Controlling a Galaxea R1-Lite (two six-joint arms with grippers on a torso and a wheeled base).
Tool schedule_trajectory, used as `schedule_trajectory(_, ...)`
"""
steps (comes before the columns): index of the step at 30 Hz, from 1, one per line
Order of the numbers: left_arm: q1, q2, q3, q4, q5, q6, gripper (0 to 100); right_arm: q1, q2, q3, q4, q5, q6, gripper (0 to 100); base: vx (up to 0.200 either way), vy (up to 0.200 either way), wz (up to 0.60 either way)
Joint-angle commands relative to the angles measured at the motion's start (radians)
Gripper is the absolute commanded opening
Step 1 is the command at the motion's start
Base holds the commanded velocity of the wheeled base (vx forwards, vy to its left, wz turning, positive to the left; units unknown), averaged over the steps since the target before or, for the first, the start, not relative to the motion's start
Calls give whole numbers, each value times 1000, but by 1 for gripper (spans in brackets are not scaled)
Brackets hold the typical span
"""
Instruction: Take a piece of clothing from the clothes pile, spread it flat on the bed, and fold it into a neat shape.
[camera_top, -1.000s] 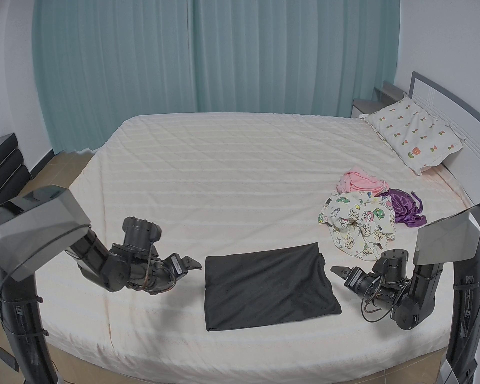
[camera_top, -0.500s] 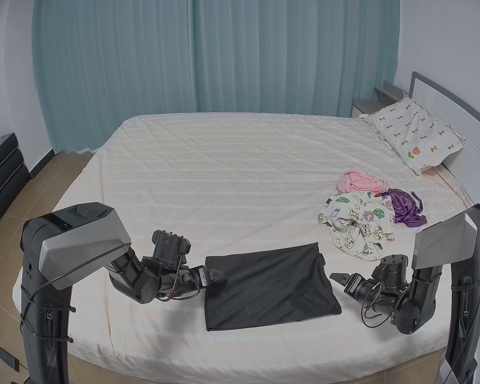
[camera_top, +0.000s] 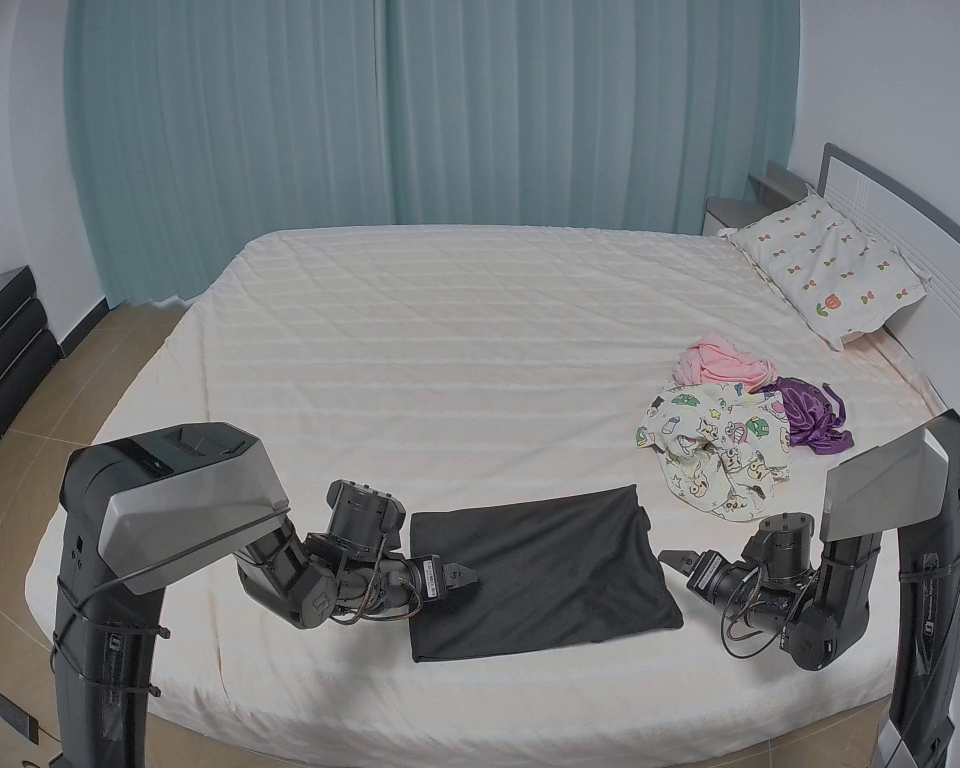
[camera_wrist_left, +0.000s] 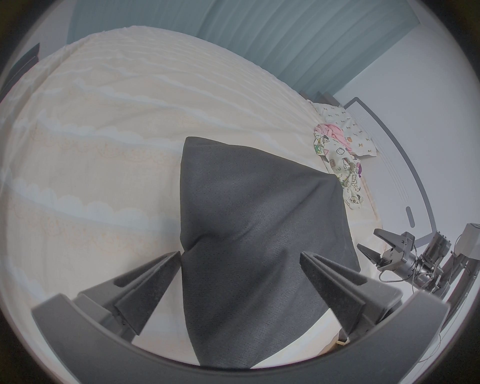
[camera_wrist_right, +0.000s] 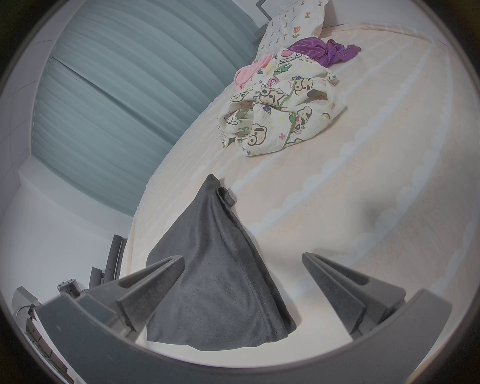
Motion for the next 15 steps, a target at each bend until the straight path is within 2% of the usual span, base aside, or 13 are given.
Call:
schedule_trajectory(1, -5, -2, 1, -1, -4, -1, 100, 0, 6, 2, 0, 1, 0, 100, 0, 0, 0)
schedule_trajectory(13, -30, 15, -2, -42, -7, -1, 100, 2, 7, 4, 0, 1, 1, 100, 0, 0, 0)
schedule_trajectory(14, -28, 15, 0, -42, -7, -1, 0, 3, 12, 2, 0, 1, 1, 100, 0, 0, 0)
schedule_trajectory(15, -28, 15, 0, -42, -7, -2, 0, 5, 13, 4, 0, 1, 1, 100, 0, 0, 0)
